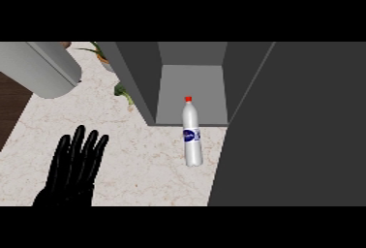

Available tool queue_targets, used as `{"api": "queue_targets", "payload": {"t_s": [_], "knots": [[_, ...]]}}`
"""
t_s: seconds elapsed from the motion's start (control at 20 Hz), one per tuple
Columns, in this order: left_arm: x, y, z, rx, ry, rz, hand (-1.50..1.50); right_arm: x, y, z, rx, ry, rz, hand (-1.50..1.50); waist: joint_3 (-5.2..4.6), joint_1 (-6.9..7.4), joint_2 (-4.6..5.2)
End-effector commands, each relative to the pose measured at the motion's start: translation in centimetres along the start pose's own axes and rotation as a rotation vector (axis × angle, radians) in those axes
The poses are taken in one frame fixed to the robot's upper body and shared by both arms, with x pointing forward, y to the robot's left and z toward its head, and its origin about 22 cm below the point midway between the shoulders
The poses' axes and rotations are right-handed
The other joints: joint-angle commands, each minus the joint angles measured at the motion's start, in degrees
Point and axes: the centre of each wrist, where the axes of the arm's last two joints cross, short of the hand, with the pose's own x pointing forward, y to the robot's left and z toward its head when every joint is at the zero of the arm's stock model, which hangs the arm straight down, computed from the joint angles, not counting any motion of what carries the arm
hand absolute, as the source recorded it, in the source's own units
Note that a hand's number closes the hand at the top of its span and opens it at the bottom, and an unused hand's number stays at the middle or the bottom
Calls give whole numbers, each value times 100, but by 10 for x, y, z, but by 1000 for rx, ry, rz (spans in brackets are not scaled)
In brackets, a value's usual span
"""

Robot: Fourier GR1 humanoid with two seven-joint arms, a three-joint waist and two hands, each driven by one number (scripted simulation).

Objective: Pick up the bottled water, place it into the cabinet and close the cabinet

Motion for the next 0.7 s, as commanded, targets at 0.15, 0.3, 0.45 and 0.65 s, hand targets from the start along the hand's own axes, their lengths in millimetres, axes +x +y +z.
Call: {"api": "queue_targets", "payload": {"t_s": [0.15,0.3,0.45,0.65], "knots": [[33,30,32,56,-43,-12,-150,22,32,-7,199,-11,13,150,-16,17,-46],[51,50,35,68,-42,-24,-150,23,49,-16,213,-50,17,150,-19,23,-49],[56,48,43,67,-67,-8,-150,31,61,-29,243,-57,38,150,-19,60,-41],[60,75,51,67,-53,-14,-150,36,65,-43,272,-40,59,150,-26,106,-17]]}}
